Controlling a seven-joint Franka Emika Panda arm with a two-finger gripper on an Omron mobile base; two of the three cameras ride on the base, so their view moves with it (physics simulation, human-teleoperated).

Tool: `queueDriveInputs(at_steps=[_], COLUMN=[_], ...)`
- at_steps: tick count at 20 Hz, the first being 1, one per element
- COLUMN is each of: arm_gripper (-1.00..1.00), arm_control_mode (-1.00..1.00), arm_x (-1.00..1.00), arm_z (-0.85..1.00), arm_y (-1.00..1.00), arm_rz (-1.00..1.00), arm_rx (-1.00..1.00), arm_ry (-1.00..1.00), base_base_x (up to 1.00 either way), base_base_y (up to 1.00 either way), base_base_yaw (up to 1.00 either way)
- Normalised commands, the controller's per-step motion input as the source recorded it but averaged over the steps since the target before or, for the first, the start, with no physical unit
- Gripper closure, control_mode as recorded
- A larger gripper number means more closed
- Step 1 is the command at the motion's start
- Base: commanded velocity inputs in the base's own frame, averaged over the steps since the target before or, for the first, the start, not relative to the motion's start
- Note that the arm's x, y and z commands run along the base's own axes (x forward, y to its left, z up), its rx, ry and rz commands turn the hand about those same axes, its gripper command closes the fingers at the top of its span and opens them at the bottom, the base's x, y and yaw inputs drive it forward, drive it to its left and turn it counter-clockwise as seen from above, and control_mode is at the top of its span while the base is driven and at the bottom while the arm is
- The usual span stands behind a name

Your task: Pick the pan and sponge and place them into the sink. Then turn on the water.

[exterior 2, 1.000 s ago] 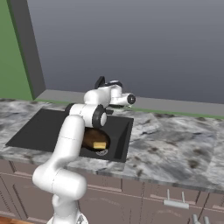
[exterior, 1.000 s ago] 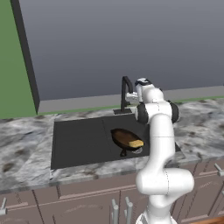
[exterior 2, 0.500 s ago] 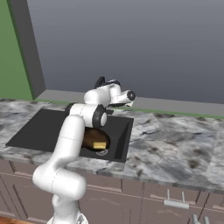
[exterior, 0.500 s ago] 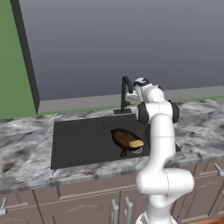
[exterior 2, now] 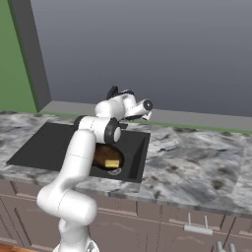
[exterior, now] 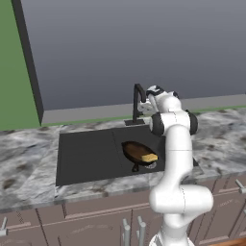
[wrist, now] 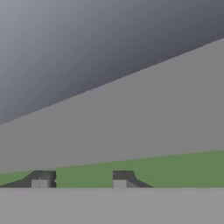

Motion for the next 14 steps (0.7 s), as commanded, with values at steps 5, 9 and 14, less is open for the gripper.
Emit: queueDriveInputs(at_steps=[5,9,14], arm_gripper=[1.00,1.00,1.00], arm_control_mode=[-1.00,-1.00,-1.00], arm_x=[-0.12,-0.14,-0.19], arm_z=[-0.41,-0.43,-0.43], arm_y=[-0.54,-0.51,-0.56], arm_rz=[-0.06,-0.06,-0.04], arm_rx=[0.00,0.00,0.00], arm_ry=[0.06,0.05,0.03], base_base_x=[0.00,0.00,0.00], base_base_y=[0.00,0.00,0.00], base_base_yaw=[0.00,0.00,0.00])
